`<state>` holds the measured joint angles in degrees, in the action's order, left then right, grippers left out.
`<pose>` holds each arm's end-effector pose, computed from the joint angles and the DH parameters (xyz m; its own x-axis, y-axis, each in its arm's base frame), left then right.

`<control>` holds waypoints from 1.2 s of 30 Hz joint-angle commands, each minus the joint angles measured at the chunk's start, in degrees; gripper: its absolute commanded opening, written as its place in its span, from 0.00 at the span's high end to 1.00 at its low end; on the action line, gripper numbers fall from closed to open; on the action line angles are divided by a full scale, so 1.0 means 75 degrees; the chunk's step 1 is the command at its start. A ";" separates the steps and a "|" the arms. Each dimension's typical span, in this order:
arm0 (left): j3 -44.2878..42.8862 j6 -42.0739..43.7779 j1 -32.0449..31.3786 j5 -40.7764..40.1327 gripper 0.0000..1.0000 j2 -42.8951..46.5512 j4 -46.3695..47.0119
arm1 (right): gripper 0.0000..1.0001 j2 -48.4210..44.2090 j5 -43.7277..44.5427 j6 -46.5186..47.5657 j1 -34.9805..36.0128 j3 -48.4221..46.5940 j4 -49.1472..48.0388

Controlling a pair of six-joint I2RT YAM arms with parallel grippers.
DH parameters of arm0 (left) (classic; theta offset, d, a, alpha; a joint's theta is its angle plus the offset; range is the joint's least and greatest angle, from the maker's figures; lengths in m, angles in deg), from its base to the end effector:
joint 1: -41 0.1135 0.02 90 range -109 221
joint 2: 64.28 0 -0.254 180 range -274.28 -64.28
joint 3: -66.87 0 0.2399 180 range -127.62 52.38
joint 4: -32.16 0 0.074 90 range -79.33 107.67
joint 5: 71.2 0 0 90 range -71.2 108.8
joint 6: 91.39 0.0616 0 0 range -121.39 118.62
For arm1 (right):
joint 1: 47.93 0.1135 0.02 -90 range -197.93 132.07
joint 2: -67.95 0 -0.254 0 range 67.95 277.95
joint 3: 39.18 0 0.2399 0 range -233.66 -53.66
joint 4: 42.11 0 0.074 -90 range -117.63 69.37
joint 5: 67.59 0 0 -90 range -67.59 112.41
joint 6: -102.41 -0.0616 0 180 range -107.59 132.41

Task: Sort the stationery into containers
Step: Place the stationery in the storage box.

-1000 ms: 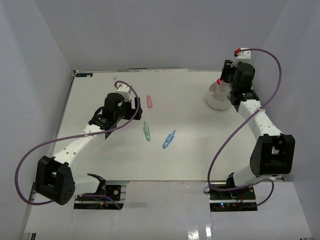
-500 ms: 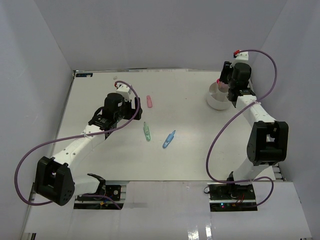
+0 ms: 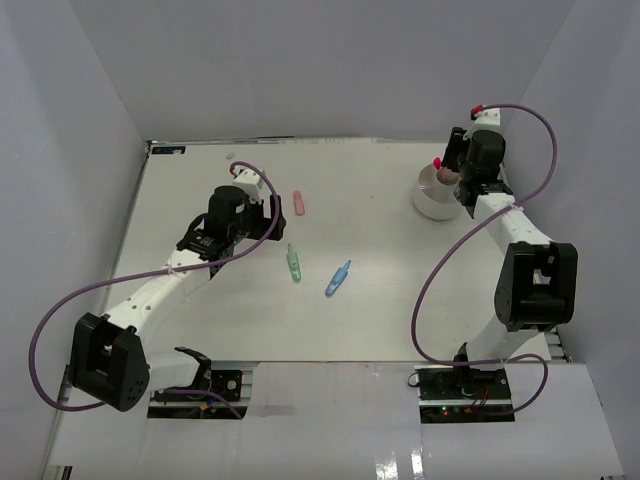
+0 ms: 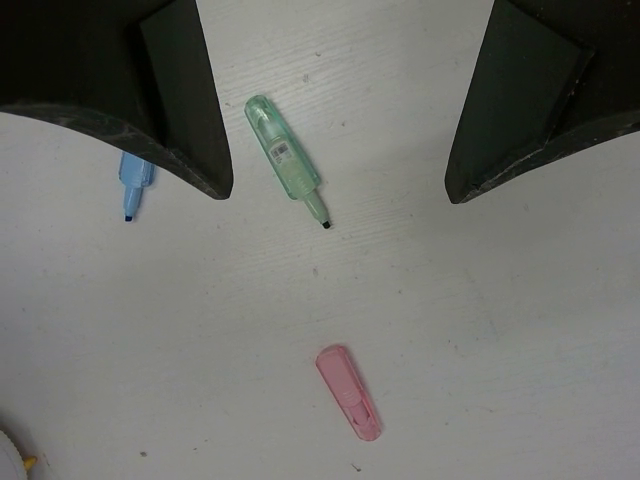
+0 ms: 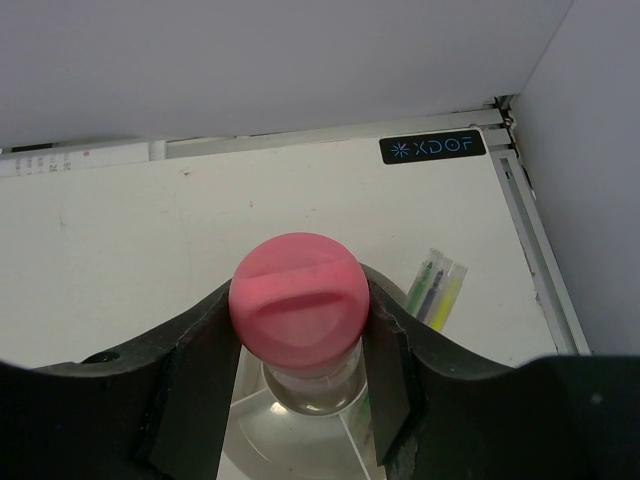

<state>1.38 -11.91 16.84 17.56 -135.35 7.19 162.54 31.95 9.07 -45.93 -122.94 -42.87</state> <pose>0.2680 -0.1188 0.2615 -0.5276 0.0366 -0.8487 0.3009 0.9423 -0.1464 0.4087 0.0041 0.2980 -0.1670 0.0517 -0.9846 0.1386 0.9899 0.0284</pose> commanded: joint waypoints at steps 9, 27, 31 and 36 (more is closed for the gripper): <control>-0.0055 0.0009 0.0011 0.0118 0.02 0.0089 0.0003 | 0.76 0.0033 -0.0253 -0.0106 -0.0021 0.0072 -0.0674; -0.0090 -0.0120 0.0011 0.0106 0.02 -0.0075 -0.0056 | 0.41 0.0537 -0.0194 -0.0071 -0.0032 0.0518 -0.0991; -0.0137 -0.0190 0.0011 0.0106 0.02 -0.0192 -0.0102 | 0.30 0.0269 -0.0252 -0.0013 -0.0032 0.0588 -0.0968; -0.0137 -0.0226 0.0011 0.0025 0.02 -0.0239 -0.0138 | 0.22 -0.0188 -0.0276 0.0081 -0.0044 0.0542 -0.0582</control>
<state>1.36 -12.91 16.84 17.87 -137.62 6.65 166.10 29.74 8.66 -46.04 -118.39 -45.78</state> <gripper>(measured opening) 0.979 0.762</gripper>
